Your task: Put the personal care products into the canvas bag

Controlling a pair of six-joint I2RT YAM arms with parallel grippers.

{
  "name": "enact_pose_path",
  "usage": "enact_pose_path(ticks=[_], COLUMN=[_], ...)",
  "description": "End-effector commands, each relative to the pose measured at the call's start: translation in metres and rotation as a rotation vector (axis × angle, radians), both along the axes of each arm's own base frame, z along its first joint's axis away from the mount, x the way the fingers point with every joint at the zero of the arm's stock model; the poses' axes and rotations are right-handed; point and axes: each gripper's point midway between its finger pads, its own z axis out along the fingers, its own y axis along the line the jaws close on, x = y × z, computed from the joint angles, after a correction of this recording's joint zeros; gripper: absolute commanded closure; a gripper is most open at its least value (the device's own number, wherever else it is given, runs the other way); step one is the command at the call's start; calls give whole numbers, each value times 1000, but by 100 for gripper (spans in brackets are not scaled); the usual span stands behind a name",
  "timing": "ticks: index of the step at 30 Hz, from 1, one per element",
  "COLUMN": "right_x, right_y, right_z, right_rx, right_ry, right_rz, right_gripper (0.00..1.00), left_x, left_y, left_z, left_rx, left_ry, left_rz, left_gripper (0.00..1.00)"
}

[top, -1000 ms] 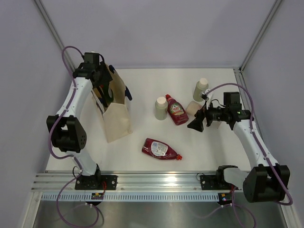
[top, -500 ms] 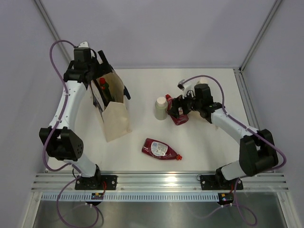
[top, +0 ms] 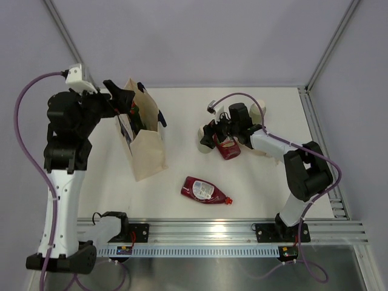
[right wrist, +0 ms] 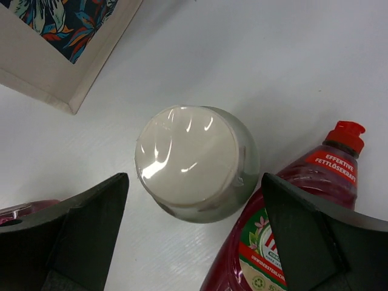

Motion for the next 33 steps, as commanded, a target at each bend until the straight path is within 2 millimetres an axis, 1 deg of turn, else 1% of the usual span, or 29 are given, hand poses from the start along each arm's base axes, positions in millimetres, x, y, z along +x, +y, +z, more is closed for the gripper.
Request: enact_pose_path(ticks=[1,2,5,7,8,12,13,14,15,16,17,18,19,20,21,22,23,24,26,27,28,29,30,31,33], right_x=[17,18,26,32,33,31,30,30,30,29,27,27,26,26,27,24,25,25,19,18,13,12,10,6,1], right_y=[24,28,36,35,36,35,35,35,35,36,35,35,35,35,36,36,37,37,38,38,40,40,41,41,41], right_z=[21,19,12,9,11,9,9,7,9,10,9,12,15,17,26,28,40,46,57,62,66,72,75,77,79], right_rx=[37,34,16,9,18,15,14,12,12,15,11,15,19,22,32,35,52,64,108,124,166,189,206,235,265], right_ry=[-103,-105,-94,-87,-92,-105,-103,-95,-95,-90,-71,-69,-67,-60,-67,-45,-51,-43,29,46,123,148,172,222,274], right_rz=[38,45,11,-27,-32,-31,-31,-34,-29,-21,-24,-27,-33,-39,-41,-42,-49,-53,-70,-73,-89,-95,-97,-108,-112], right_gripper=[1,0,1,3,4,19,29,36,57,67,74,80,98,100,100,100,100,100,100,100,100,100,100,100,100], left_x=[-14,-25,-35,-38,-39,-43,-43,-42,-42,-41,-41,-41,-41,-42,-42,-42,-43,-44,-46,-50,-52,-51,-54,-57,-55], left_y=[-9,-8,-7,-7,-7,-8,-9,-10,-11,-11,-12,-13,-15,-15,-16,-17,-18,-21,-28,-37,-43,-47,-53,-64,-78], left_z=[-12,-6,-16,-20,-24,-31,-33,-34,-36,-36,-37,-35,-34,-34,-34,-35,-35,-36,-39,-40,-41,-44,-44,-43,-44], left_rx=[30,30,27,20,19,6,1,-1,-3,-5,-5,-6,-5,-5,-9,-9,-11,-16,-23,-40,-50,-59,-68,-66,-40], left_ry=[-63,-99,-88,-76,-66,-56,-50,-47,-40,-40,-38,-41,-45,-46,-44,-42,-40,-38,-36,-34,-34,-26,-22,-28,-35], left_rz=[-74,-72,-69,-67,-67,-69,-74,-76,-83,-86,-91,-95,-106,-109,-114,-118,-124,-144,-187,-244,-276,-301,-331,-371,-406], left_gripper=[1,1,1,1,1,1,1,1,1,1,1,1,1,1,1,1,1,1,1,1,1,1,1,1,1])
